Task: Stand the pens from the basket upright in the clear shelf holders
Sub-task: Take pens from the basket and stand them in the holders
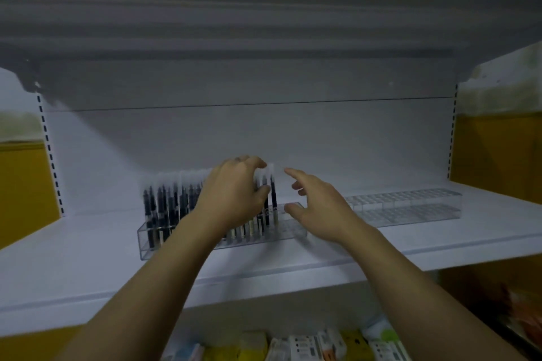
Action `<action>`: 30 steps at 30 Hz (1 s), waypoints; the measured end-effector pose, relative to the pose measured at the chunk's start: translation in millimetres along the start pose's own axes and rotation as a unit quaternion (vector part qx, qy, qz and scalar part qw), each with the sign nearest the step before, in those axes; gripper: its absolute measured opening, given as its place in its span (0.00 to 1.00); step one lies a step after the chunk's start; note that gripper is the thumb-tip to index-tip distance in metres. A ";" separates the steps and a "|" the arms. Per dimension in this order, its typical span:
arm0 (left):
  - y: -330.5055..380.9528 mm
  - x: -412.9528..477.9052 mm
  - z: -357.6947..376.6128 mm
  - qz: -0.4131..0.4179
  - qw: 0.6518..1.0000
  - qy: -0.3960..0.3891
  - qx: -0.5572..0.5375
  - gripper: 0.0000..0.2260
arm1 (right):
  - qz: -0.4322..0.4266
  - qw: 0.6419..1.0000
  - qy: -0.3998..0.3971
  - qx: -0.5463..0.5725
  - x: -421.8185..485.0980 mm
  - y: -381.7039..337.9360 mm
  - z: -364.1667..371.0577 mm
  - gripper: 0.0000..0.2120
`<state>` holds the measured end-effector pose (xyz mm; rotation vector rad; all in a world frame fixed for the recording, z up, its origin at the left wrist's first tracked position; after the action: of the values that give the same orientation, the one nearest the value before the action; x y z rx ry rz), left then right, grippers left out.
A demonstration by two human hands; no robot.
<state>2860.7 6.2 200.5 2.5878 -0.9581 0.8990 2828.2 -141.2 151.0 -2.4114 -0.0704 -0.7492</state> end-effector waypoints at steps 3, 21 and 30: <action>10.3 -27.9 -0.8 0.025 0.999 0.028 0.007 0.19 | -0.009 1.000 0.019 -0.016 -23.0 -7.2 -4.9 0.31; 54.9 -213.8 149.1 0.039 0.984 -0.157 -0.070 0.19 | 0.094 0.994 -0.019 -0.043 -217.8 73.9 70.9 0.22; 62.2 -311.7 264.9 -0.010 0.943 -0.318 -0.099 0.23 | 0.254 0.953 -0.163 -0.028 -320.1 175.5 170.3 0.26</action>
<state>2757.7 7.7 -200.2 2.7323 -1.0899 -0.0746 2683.1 -148.5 -224.7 -2.4270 0.4294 -0.1174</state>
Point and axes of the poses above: each hand's wrist, its own x-axis towards the middle knuckle, its own z-axis out of the palm, y = z × x, the point moved 6 cm from there along x, towards the middle knuckle, and after that the axes turned 9 degrees about x, right-handed, at the moved point
